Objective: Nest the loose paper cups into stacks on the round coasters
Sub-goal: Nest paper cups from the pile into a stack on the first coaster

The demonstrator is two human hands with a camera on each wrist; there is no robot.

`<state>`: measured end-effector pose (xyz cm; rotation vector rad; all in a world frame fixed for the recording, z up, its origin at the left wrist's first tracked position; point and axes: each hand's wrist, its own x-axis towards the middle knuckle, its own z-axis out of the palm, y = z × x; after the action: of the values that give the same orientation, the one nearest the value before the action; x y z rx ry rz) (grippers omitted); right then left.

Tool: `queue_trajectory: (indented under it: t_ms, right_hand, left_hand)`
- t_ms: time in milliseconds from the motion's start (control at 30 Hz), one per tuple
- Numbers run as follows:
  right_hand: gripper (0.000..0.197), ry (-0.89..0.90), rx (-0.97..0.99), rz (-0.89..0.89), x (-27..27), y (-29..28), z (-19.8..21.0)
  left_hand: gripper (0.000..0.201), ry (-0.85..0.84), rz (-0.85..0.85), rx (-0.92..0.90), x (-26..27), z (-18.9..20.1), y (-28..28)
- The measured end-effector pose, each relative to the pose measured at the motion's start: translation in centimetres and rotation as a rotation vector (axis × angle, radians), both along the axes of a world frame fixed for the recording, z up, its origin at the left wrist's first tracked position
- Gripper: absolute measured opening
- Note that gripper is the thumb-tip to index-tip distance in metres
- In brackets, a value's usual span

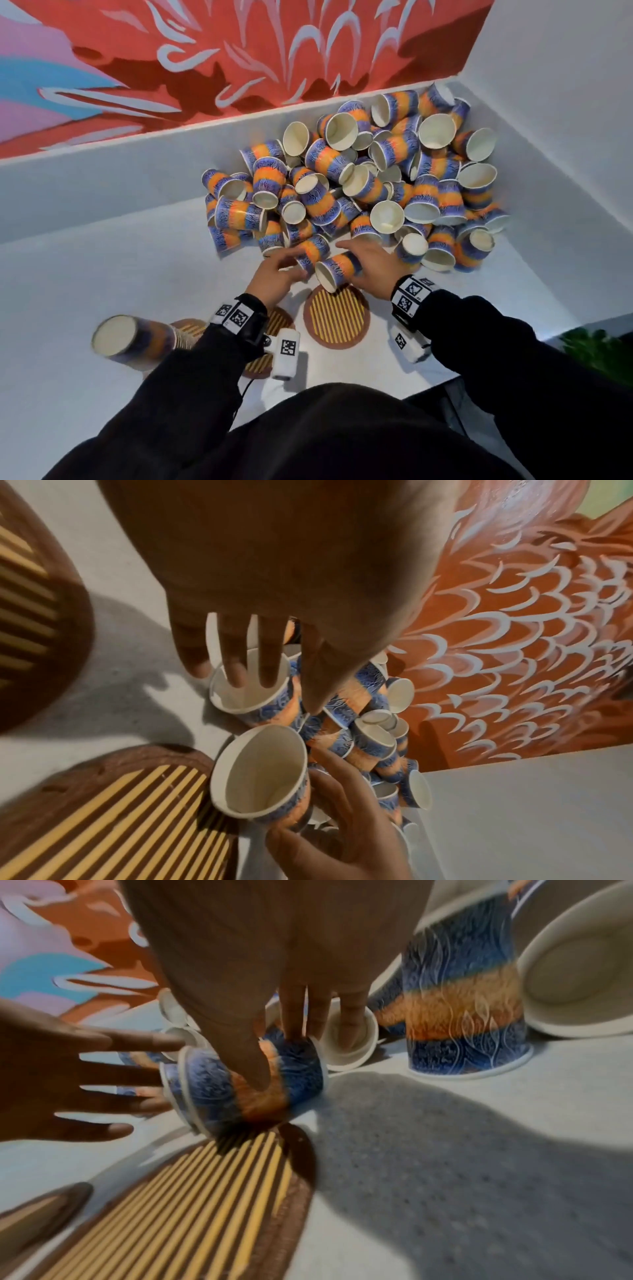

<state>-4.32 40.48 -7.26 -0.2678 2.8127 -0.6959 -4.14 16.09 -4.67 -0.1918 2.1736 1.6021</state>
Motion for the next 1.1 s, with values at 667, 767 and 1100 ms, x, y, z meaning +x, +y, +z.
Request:
queue_trajectory:
  t_ms: [667, 767, 1100]
  right_hand:
    - [0.071, -0.017, -0.501, -0.043, 4.0, 4.6, 1.3]
    - [0.068, -0.001, -0.532, -0.027, 4.7, 4.4, 1.9]
    - [0.069, 0.295, -0.076, -0.051, 3.0, 8.9, 3.2]
  left_hand:
    - [0.068, 0.683, -0.438, -0.423, 2.5, 7.4, 3.5]
    - [0.097, 0.613, -0.488, -0.426, 2.3, 7.0, 4.1]
    - [0.071, 0.461, -0.356, -0.381, 2.6, 4.9, 3.9]
